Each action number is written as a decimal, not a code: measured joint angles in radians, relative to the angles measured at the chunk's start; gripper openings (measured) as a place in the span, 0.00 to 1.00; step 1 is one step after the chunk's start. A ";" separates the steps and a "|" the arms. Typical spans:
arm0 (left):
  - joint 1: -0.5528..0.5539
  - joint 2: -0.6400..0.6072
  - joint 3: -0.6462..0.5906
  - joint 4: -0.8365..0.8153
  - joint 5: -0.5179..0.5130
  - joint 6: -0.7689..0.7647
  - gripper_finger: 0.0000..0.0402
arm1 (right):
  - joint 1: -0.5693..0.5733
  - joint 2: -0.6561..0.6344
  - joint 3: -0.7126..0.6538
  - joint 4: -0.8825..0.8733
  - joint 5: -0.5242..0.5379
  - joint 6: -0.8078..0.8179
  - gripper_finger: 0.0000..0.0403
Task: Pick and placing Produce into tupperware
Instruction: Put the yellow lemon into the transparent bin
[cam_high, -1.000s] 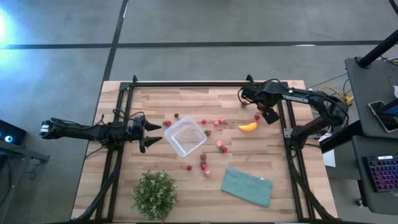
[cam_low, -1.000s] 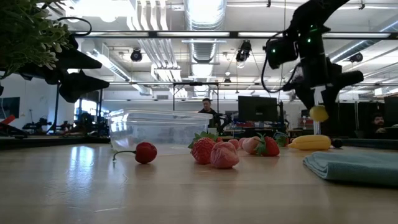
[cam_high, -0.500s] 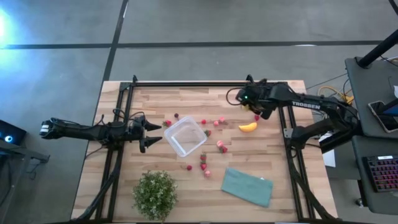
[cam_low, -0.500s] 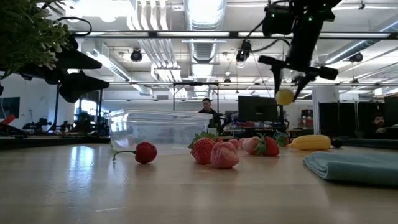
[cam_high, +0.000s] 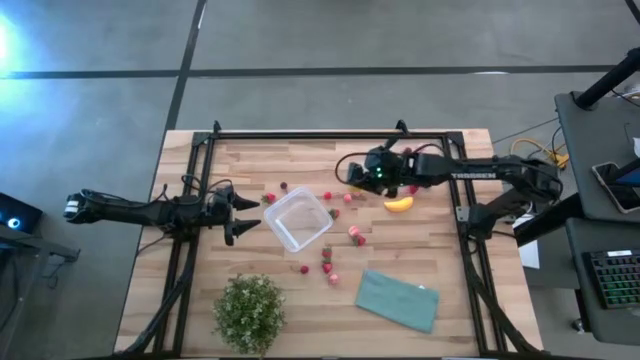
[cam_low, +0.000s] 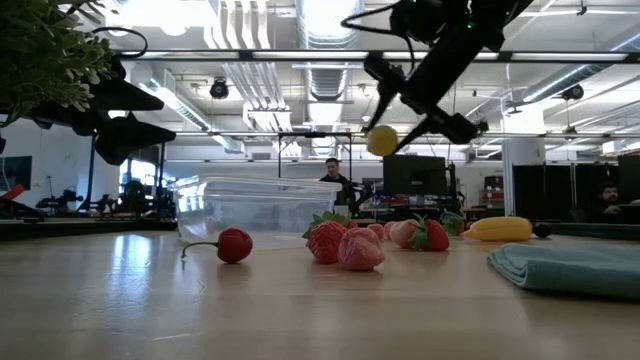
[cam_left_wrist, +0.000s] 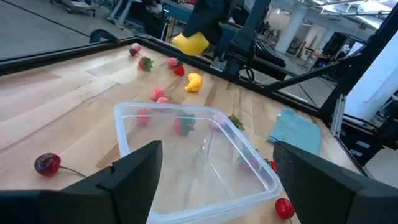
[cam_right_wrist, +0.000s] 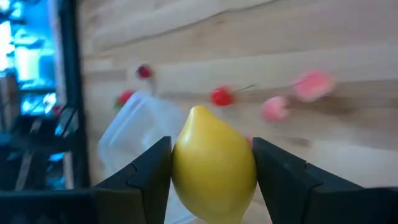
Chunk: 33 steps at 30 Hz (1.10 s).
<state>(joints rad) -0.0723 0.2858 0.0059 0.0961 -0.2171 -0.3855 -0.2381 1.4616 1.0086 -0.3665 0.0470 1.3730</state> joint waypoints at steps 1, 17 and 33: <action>0.000 0.001 0.000 0.000 0.000 0.000 0.73 | 0.011 0.012 0.004 0.024 -0.001 -0.017 0.47; 0.000 0.000 0.000 0.000 0.000 0.000 0.73 | 0.135 0.389 0.321 0.166 -0.029 -0.039 0.47; 0.000 0.001 0.000 -0.001 0.000 0.000 0.73 | 0.192 0.592 0.609 -0.003 -0.021 -0.562 0.48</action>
<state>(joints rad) -0.0719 0.2867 0.0059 0.0949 -0.2172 -0.3855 -0.0460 2.0540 1.6176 -0.3691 0.0261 0.8108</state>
